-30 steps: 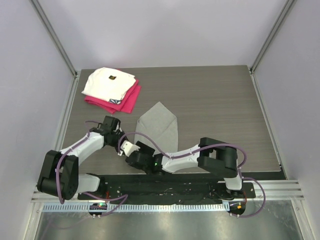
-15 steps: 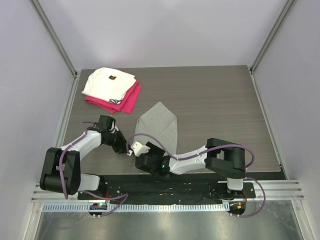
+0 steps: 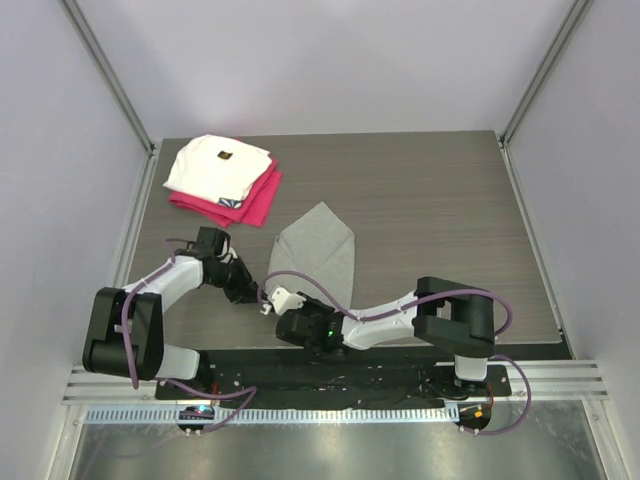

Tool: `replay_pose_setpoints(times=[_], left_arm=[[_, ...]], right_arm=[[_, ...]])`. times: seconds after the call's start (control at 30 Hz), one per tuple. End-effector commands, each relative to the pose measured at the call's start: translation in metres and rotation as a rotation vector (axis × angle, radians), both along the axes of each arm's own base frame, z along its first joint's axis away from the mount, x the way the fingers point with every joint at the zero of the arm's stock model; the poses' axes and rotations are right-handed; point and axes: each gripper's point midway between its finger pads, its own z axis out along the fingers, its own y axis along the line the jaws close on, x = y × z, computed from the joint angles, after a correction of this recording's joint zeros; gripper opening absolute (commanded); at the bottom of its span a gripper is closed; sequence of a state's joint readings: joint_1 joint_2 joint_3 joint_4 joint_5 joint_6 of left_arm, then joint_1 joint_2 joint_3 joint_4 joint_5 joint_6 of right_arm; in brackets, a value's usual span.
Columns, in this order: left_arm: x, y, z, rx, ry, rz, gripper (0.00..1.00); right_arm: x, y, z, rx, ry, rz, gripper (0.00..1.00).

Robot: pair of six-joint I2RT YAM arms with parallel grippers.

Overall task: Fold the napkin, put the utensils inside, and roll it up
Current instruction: Roll the napkin with the utensil

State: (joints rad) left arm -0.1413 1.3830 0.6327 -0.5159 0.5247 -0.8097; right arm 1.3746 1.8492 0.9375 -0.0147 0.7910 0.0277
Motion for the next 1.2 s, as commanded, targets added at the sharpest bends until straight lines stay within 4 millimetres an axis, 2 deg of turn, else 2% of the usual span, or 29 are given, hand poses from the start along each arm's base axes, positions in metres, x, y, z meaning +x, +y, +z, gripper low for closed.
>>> replay_pose_setpoints(times=[0.0, 0.07, 0.1, 0.23, 0.27, 0.33, 0.37, 0.43, 0.47, 0.57, 0.77, 0.83, 0.93, 1.03, 1.17], left_arm=[[0.009, 0.0, 0.006, -0.011, -0.03, -0.022, 0.0], [0.011, -0.002, 0.008, -0.021, -0.038, -0.024, 0.0], [0.012, -0.002, 0.008, -0.027, -0.041, -0.022, 0.04], [0.02, -0.004, 0.013, -0.037, -0.058, -0.024, 0.18], [0.023, -0.003, 0.017, -0.036, -0.07, -0.021, 0.28], [0.025, 0.001, 0.02, -0.022, -0.078, -0.021, 0.38], [0.03, 0.003, 0.023, -0.015, -0.092, -0.017, 0.48], [0.029, 0.011, 0.026, 0.029, -0.105, -0.021, 0.58], [0.03, 0.016, 0.028, 0.044, -0.111, -0.014, 0.66], [0.029, 0.032, 0.031, 0.115, -0.136, -0.005, 0.77], [0.018, 0.058, 0.033, 0.234, -0.172, 0.009, 0.82], [0.022, 0.054, 0.046, 0.214, -0.239, 0.011, 0.81], [0.023, 0.057, 0.059, 0.227, -0.307, 0.022, 0.81], [0.023, 0.054, 0.066, 0.204, -0.351, 0.035, 0.81], [0.018, 0.046, 0.068, 0.155, -0.344, 0.028, 0.79]], right_arm=[[-0.023, -0.001, -0.019, -0.041, 0.15, 0.116, 0.3], [-0.034, 0.004, -0.025, -0.028, 0.227, 0.165, 0.28], [-0.037, 0.005, -0.026, -0.022, 0.254, 0.178, 0.27], [-0.044, 0.008, -0.03, -0.014, 0.347, 0.214, 0.12], [-0.046, 0.008, -0.032, -0.011, 0.37, 0.221, 0.1], [-0.049, 0.009, -0.034, -0.001, 0.451, 0.239, 0.04], [-0.049, 0.01, -0.031, -0.002, 0.477, 0.24, 0.01], [-0.051, 0.011, -0.031, 0.018, 0.552, 0.255, 0.01], [-0.052, 0.012, -0.028, 0.018, 0.585, 0.259, 0.01], [-0.056, 0.014, -0.021, 0.052, 0.709, 0.281, 0.01], [-0.059, 0.018, -0.008, 0.113, 0.889, 0.299, 0.01], [-0.063, 0.02, -0.004, 0.145, 0.955, 0.31, 0.01], [-0.058, 0.02, 0.0, 0.195, 1.043, 0.292, 0.01], [-0.059, 0.022, 0.004, 0.242, 1.117, 0.296, 0.01], [-0.049, 0.017, 0.002, 0.314, 1.22, 0.258, 0.01]])
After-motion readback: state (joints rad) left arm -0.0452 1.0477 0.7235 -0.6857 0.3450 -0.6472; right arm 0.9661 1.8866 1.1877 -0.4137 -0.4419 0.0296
